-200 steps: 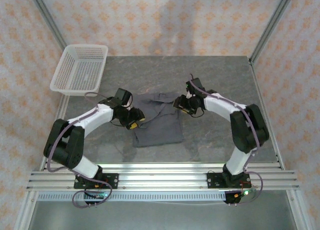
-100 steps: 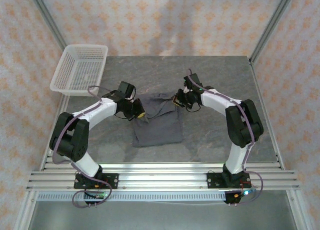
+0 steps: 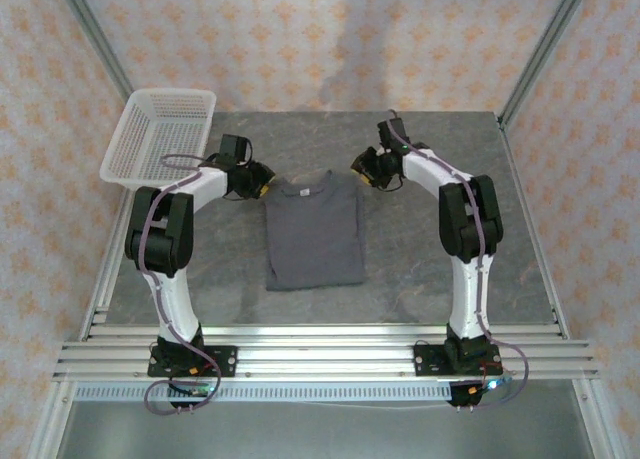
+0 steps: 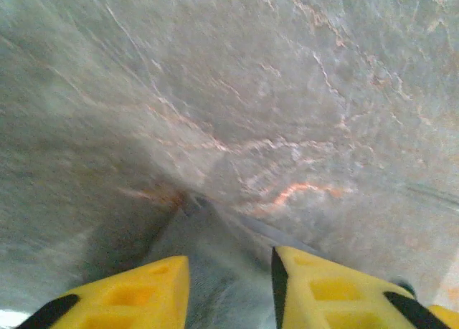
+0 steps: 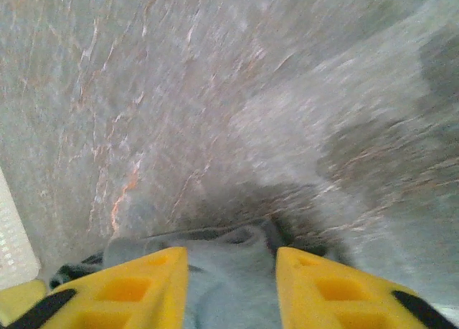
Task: Fold the inside-out t-shirt
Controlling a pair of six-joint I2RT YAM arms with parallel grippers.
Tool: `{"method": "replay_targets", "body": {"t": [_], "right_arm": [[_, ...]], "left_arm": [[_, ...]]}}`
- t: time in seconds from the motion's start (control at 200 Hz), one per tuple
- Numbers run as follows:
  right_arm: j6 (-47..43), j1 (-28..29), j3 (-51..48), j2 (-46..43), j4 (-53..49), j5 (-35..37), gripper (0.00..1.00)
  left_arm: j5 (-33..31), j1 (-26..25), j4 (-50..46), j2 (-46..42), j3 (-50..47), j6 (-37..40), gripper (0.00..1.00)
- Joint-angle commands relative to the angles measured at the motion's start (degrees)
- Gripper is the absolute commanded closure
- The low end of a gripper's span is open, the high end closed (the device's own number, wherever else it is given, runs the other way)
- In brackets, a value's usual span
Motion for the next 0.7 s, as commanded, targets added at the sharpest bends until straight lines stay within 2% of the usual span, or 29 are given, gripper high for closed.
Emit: {"method": "replay_targets", "body": {"t": [0.0,0.105,0.245,0.335,0.515,0.695], "right_arm": [[-2.29,-2.23,-3.96,-6.87,-2.61,2.41,0.58],[-5.97,-2.34,-12.80,-11.66,0.18,0.14,0.49],[-11.47,-1.74,-20.64,-14.27,4.71,-4.32,0.40],[-13.54,-0.89,-19.76,-12.85,4.98,-5.70,0.40],[-17.05,0.92,-14.46,-7.52,3.87,-6.53,0.39],[-17.10,1.62,-9.67,-3.26,3.25,-5.05,0.38]], "left_arm": [[-2.38,2.99,0.35,-6.45,-0.04,2.52,0.49],[-3.25,3.34,-7.49,-10.41,-0.79,9.94,0.35],[-1.19,2.87,-10.97,-13.25,-5.70,16.63,0.33],[-1.54,1.81,-13.29,-11.86,-6.62,19.73,0.34],[0.18,-0.63,-11.74,-7.60,-6.34,22.26,0.37],[3.32,-1.33,-7.13,-3.28,-6.17,19.60,0.38]]}}
